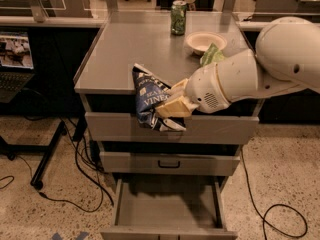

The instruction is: Place blue chip bag into bottom drawer

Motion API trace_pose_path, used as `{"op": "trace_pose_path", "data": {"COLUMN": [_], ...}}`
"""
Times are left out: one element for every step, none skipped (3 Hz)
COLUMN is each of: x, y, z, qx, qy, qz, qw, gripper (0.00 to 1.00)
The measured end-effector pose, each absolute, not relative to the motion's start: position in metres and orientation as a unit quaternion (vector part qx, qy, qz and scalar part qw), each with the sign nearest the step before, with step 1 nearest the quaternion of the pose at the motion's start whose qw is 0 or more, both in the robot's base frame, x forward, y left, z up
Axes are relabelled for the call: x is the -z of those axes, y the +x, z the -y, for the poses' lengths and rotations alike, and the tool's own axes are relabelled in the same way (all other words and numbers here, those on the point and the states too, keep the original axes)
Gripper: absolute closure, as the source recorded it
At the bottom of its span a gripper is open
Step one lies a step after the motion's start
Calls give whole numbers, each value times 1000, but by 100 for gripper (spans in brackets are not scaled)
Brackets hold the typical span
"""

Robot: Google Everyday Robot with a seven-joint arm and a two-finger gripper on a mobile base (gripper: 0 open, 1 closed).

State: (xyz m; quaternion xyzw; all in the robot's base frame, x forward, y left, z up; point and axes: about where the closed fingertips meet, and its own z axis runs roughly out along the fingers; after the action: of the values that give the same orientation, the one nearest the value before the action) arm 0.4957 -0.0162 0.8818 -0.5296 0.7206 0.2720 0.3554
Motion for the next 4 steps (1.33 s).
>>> {"op": "trace_pose_path", "data": {"x": [-872, -812, -757, -703], "y": [484, 469, 461, 454], "z": [16, 32, 43, 50], "qx": [-268, -265, -282, -303], "qy": [-505, -449, -417, -390], "qz": [-735, -767, -777, -789], "qw": [364, 374, 378, 365], "gripper": [100, 100, 100, 100]}}
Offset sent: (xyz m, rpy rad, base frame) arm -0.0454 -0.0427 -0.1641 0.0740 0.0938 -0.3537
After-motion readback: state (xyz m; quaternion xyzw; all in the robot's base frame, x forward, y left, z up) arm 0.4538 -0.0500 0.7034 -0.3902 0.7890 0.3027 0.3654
